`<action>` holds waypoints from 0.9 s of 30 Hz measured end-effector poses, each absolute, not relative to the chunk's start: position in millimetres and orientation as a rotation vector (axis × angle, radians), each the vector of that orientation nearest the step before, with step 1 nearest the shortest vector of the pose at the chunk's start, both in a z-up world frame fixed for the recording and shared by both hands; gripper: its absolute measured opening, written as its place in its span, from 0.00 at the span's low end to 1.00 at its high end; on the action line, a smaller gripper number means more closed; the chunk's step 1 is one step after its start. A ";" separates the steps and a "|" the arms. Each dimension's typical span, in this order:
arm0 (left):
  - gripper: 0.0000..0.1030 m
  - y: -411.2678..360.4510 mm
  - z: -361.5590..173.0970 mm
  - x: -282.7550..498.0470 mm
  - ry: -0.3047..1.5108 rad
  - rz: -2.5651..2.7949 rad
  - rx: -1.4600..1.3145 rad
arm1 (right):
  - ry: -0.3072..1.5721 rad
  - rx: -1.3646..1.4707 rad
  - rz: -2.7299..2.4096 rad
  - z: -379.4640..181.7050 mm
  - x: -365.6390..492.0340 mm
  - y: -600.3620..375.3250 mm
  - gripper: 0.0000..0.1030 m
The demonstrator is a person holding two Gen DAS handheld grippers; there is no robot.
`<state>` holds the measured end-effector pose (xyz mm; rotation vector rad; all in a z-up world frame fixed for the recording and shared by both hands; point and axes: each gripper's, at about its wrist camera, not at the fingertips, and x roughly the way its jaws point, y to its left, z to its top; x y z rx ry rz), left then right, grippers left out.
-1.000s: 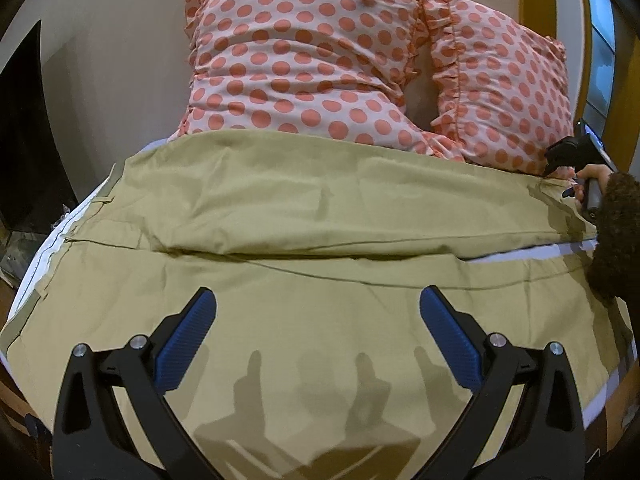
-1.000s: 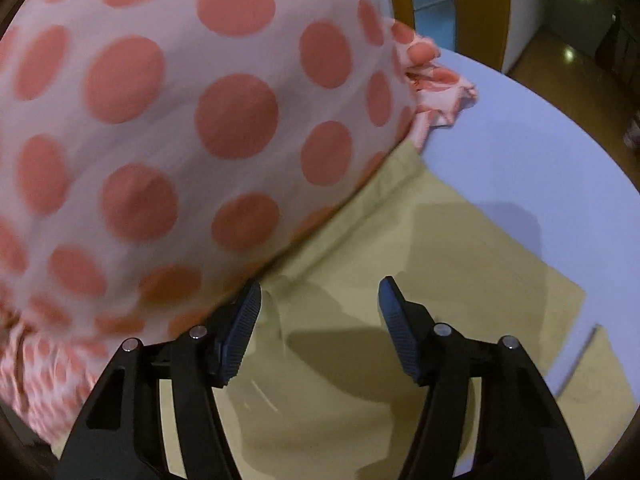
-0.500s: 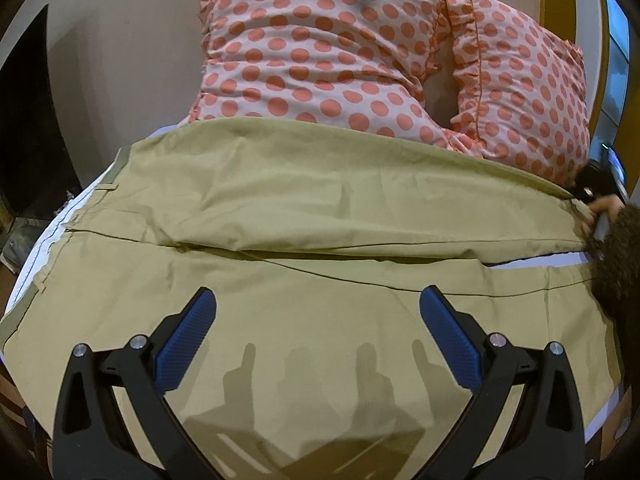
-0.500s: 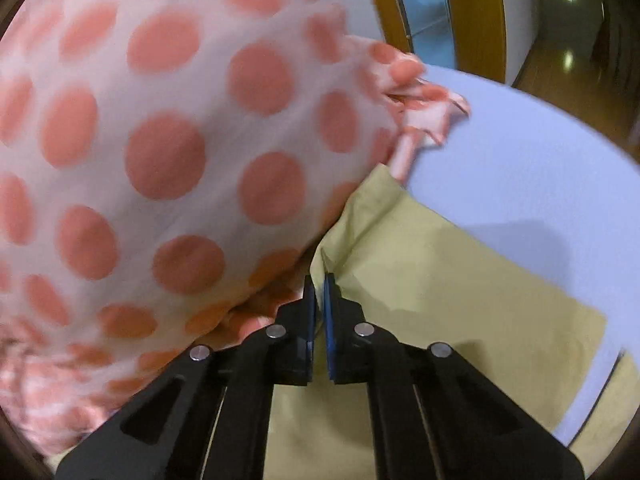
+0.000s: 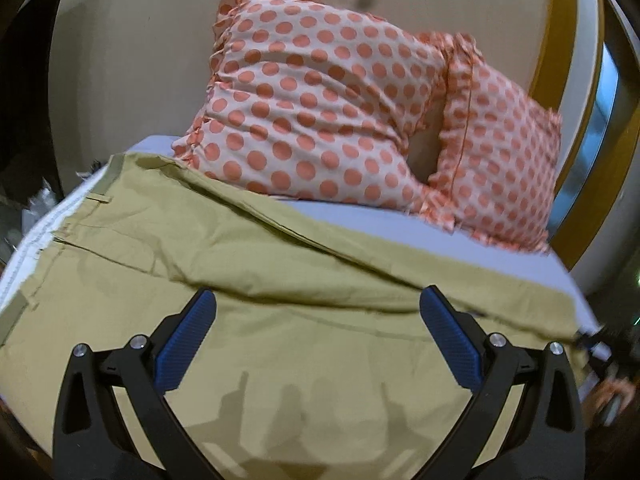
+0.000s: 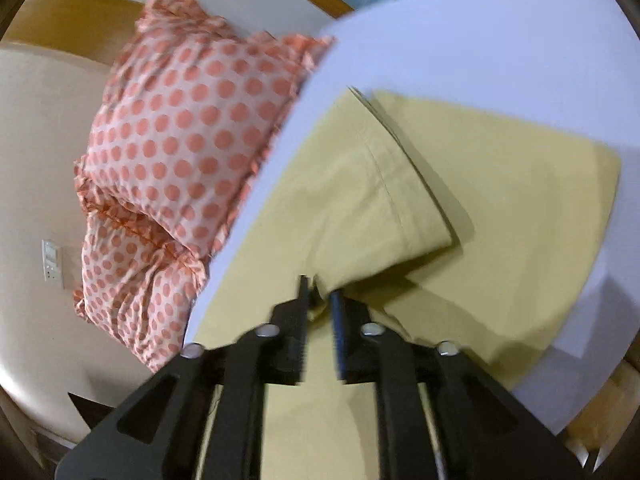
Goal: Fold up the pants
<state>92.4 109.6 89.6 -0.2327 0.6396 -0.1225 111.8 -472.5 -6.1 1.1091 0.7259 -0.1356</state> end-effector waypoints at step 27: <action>0.05 194.8 62.4 241.7 0.875 0.032 -0.562 | 0.448 1.047 -0.029 40.2 83.9 -484.0 0.02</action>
